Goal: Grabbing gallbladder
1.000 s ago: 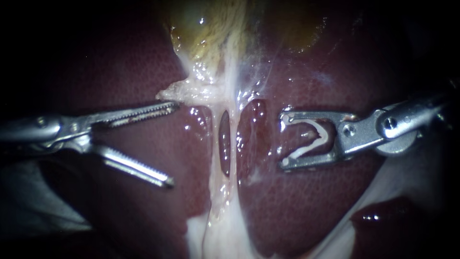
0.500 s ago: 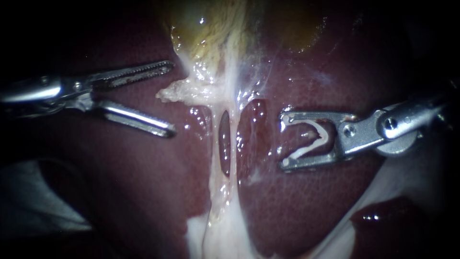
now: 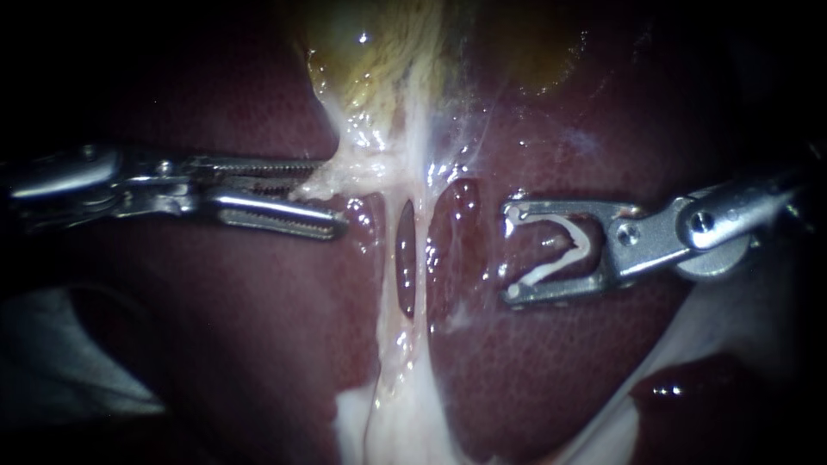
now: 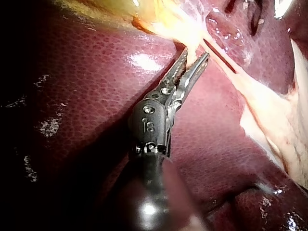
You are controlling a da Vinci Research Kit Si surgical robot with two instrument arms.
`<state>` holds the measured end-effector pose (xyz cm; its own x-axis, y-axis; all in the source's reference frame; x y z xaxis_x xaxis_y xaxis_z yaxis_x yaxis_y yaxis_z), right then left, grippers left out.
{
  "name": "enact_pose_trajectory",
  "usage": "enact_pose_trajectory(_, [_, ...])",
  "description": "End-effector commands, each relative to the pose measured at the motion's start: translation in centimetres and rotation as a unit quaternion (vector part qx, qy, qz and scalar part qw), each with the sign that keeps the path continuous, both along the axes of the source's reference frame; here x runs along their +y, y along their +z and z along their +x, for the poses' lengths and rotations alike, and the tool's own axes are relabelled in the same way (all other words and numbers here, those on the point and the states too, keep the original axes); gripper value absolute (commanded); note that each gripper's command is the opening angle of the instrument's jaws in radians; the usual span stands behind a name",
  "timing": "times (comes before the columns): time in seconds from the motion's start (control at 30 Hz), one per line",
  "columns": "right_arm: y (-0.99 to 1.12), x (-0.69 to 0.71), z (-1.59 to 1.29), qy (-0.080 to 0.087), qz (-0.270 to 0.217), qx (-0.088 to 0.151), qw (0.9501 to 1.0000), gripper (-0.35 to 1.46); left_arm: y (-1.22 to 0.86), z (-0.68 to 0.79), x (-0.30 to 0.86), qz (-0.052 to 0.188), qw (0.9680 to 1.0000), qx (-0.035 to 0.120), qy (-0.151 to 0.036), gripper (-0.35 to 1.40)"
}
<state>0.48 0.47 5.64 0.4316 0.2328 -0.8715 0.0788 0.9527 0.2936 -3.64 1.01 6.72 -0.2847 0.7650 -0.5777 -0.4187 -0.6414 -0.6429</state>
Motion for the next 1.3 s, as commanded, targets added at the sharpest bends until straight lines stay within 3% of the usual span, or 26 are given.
enact_pose_trajectory(0.03, [0.00, 0.00, 0.00, 0.000, 0.000, 0.000, 1.0000, 0.50, 0.00, 0.00, 0.01, 0.003, 1.0000, 0.000, -0.002, -0.01])
enact_pose_trajectory(0.2, [0.00, 0.00, 0.00, 0.000, 0.000, 0.000, 1.0000, 0.50, -0.03, 0.03, 0.03, 0.014, 0.9999, -0.001, -0.006, -0.35])
enact_pose_trajectory(0.5, [0.01, 0.00, 0.00, 0.000, 0.000, 0.000, 1.0000, 0.50, -0.31, 0.09, 0.07, 0.046, 0.9988, 0.001, -0.013, -0.35])
enact_pose_trajectory(0.7, [0.01, 0.00, 0.00, 0.000, 0.000, 0.000, 1.0000, 0.50, -0.71, 0.24, 0.31, 0.063, 0.9979, -0.006, -0.009, -0.35])
enact_pose_trajectory(0.87, [0.00, 0.00, 0.00, 0.000, 0.000, 0.000, 1.0000, 0.50, -0.92, 0.48, 0.57, 0.065, 0.9977, 0.003, -0.022, -0.35])
enact_pose_trajectory(1.0, [0.00, 0.00, 0.00, 0.000, 0.000, 0.000, 1.0000, 0.50, -0.94, 0.60, 0.64, 0.065, 0.9975, 0.006, -0.026, -0.35])
enact_pose_trajectory(1.3, [0.00, 0.00, 0.00, 0.000, 0.000, 0.000, 1.0000, 0.50, -0.93, 0.58, 0.63, 0.064, 0.9975, 0.007, -0.028, -0.35])
